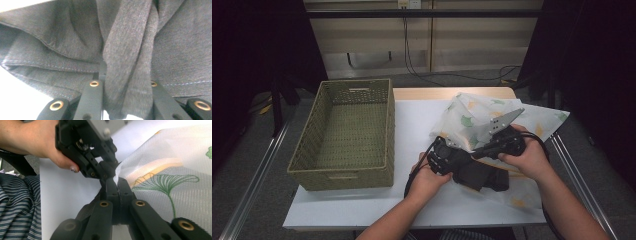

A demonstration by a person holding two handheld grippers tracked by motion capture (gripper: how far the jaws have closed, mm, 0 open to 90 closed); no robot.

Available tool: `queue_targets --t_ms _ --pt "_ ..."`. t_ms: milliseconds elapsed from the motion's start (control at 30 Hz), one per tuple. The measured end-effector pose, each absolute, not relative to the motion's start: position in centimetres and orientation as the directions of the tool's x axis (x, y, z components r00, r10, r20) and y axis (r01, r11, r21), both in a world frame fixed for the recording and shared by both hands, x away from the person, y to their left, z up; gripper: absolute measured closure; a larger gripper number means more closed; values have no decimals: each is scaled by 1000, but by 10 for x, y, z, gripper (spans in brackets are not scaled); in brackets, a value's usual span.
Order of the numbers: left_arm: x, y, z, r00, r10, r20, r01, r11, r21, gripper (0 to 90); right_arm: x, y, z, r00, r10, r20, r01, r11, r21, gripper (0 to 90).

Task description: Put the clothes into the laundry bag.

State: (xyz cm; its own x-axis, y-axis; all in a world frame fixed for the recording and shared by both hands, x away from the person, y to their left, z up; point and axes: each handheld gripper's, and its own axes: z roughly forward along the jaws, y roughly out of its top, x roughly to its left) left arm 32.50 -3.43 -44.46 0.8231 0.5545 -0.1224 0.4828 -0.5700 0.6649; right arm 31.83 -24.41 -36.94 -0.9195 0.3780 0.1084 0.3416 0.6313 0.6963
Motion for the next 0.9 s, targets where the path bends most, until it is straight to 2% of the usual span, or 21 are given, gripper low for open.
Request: queue_targets --t_ms 167,333,400,533,633,900 --pt "330 -37 -427 801 585 -125 476 -497 726 789 317 -244 -366 -921 374 105 335 627 703 900" --pt "336 -45 -429 768 623 -146 485 -419 767 789 317 -245 -363 -919 382 101 336 619 711 900" --pt "339 -50 -435 757 632 -167 503 -401 765 786 318 -246 -363 -918 383 104 338 618 709 900" --pt "345 -55 -453 766 614 -190 532 -439 724 766 319 -247 -368 -914 390 111 350 621 701 900" --pt "345 -52 -453 781 591 -201 531 -459 713 735 319 -247 -373 -914 386 126 358 623 695 900" --pt "335 -36 -440 799 564 -208 523 -483 702 538 320 -248 -376 -913 389 127 362 624 692 900"
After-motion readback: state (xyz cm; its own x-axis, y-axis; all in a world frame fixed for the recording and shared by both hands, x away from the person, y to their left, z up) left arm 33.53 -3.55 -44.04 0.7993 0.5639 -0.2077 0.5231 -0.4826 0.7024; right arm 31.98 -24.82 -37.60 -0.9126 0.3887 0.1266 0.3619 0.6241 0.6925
